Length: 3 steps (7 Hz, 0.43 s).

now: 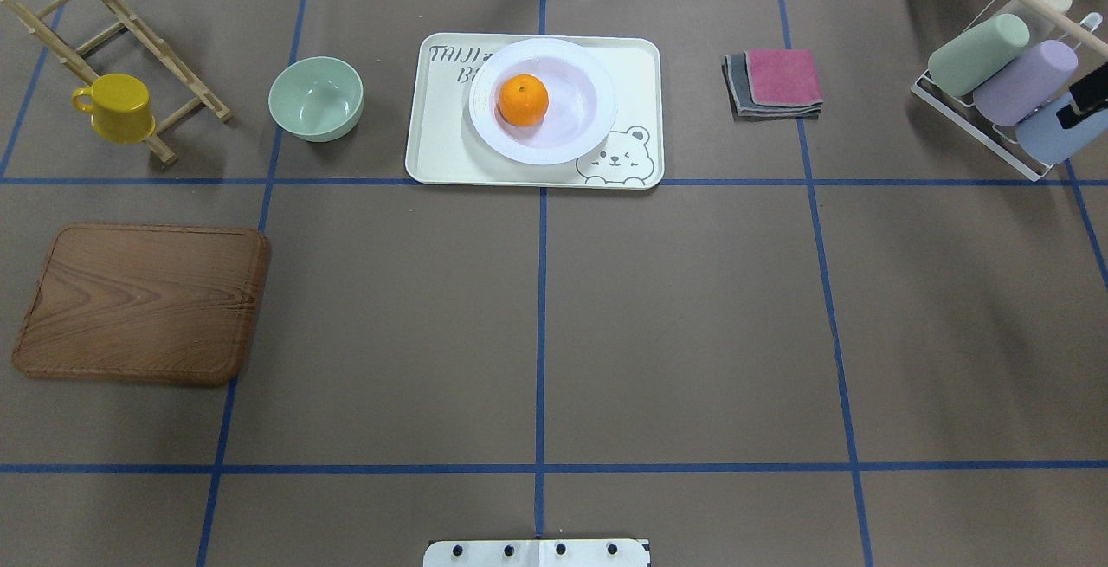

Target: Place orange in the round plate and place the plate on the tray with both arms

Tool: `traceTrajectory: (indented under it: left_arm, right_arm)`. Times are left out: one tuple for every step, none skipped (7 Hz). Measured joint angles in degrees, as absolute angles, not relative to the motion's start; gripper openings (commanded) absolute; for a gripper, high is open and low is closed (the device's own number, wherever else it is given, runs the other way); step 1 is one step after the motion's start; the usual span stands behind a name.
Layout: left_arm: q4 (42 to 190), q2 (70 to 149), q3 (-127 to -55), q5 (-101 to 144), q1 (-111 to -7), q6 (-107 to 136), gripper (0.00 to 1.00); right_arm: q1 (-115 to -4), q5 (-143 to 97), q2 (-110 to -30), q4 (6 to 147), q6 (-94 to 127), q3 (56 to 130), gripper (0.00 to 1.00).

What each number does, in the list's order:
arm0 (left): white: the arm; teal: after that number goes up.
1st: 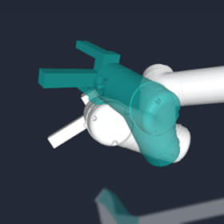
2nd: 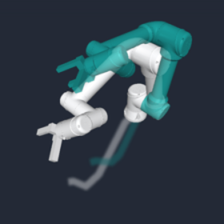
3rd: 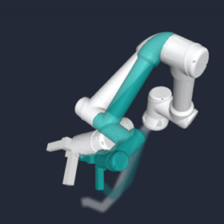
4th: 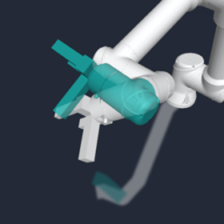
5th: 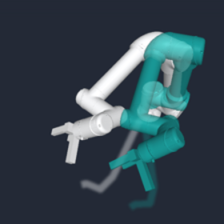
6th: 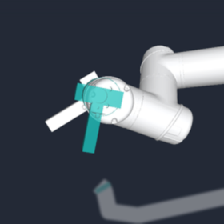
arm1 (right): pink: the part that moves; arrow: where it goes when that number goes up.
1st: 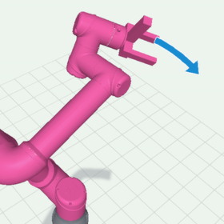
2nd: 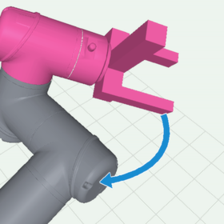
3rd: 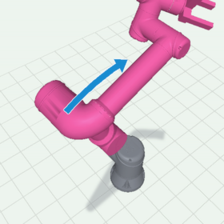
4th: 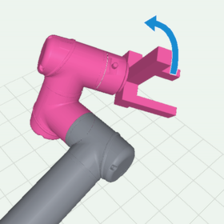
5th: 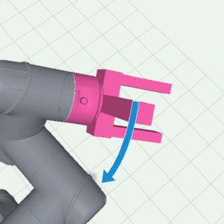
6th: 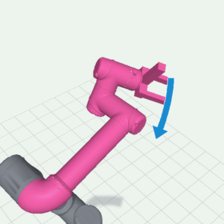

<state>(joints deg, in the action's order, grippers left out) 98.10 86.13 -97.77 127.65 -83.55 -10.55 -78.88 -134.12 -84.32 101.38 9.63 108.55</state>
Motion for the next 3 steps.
traceTrajectory:
  left_arm:
    - [98.2, 85.7, -96.2, 128.6, -85.5, -12.3, 0.98]
    - [98.3, 84.8, -95.7, 129.8, -86.6, -12.8, 0.98]
    - [98.4, 84.1, -95.6, 130.6, -87.1, -12.8, 0.98]
  right_arm:
    - [-80.2, -135.1, -88.9, 99.7, 7.5, 108.5, 1.00]
    - [-80.7, -135.4, -91.7, 97.7, 6.6, 108.4, 1.00]
    - [-80.9, -135.5, -93.0, 96.5, 6.4, 108.3, 1.00]
